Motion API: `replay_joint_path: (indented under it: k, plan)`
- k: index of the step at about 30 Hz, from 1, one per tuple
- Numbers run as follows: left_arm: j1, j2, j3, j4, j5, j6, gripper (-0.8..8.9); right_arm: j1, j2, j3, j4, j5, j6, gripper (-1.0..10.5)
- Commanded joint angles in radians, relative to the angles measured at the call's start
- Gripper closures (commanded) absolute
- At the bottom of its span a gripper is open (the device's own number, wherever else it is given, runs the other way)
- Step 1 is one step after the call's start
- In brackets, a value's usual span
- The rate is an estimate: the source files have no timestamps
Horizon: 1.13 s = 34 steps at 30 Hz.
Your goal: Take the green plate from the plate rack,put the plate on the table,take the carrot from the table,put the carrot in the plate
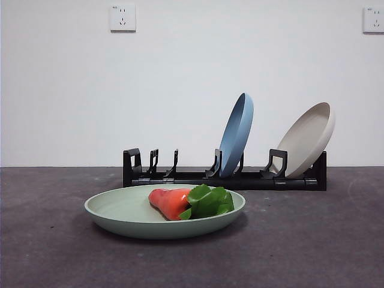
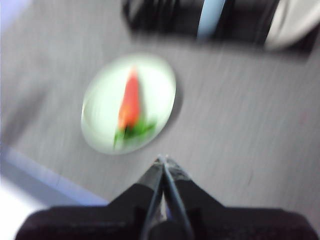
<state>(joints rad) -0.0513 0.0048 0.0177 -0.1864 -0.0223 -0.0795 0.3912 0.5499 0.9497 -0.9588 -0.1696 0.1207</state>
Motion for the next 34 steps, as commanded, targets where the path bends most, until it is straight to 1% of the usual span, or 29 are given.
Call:
replay_joint_path:
  k: [1,3,5,8,11,14,17,19,24,26,29,34]
  plan:
    - [0.003,-0.002,-0.014,0.005,0.002,-0.006,8.17,-0.154,-0.056,-0.063,0.111,-0.076,-0.142,9.4]
    - [0.003,-0.002,-0.014,0.005,0.002,-0.006,8.17,-0.221,-0.101,-0.118,0.193,-0.118,-0.200,9.4]
    - [0.003,-0.002,-0.014,0.005,0.002,-0.006,8.17,-0.268,-0.151,-0.198,0.296,-0.134,-0.226,9.4]
    - [0.003,-0.002,-0.014,0.005,0.001,-0.006,8.17,-0.304,-0.227,-0.337,0.467,-0.146,-0.219,9.4]
    - [0.003,-0.002,-0.014,0.005,0.001,-0.006,8.17,-0.311,-0.307,-0.499,0.643,-0.142,-0.208,9.4]
    - [0.003,-0.002,-0.014,0.005,0.002,-0.006,8.17,-0.311,-0.368,-0.634,0.772,-0.138,-0.208,9.4]
    - [0.003,-0.002,-0.014,0.005,0.001,-0.006,8.17,-0.309,-0.417,-0.747,0.866,-0.138,-0.191,9.4]
    - [0.003,-0.002,-0.014,0.005,0.002,-0.006,8.17,-0.309,-0.443,-0.803,0.901,-0.134,-0.176,9.4]
    - [0.003,-0.002,-0.014,0.005,0.001,-0.006,8.17,-0.299,-0.506,-0.916,0.932,-0.058,-0.127,9.4]
    - [0.003,-0.002,-0.014,0.005,0.002,-0.006,8.17,-0.296,-0.525,-0.944,0.932,-0.052,-0.119,9.4]
    - [0.003,-0.002,-0.014,0.005,0.001,-0.006,8.17,-0.296,-0.543,-0.945,0.865,-0.029,-0.122,9.4]
    - [0.003,-0.002,-0.014,0.005,0.001,-0.006,8.17,-0.296,-0.549,-0.945,0.829,-0.031,-0.122,9.4]
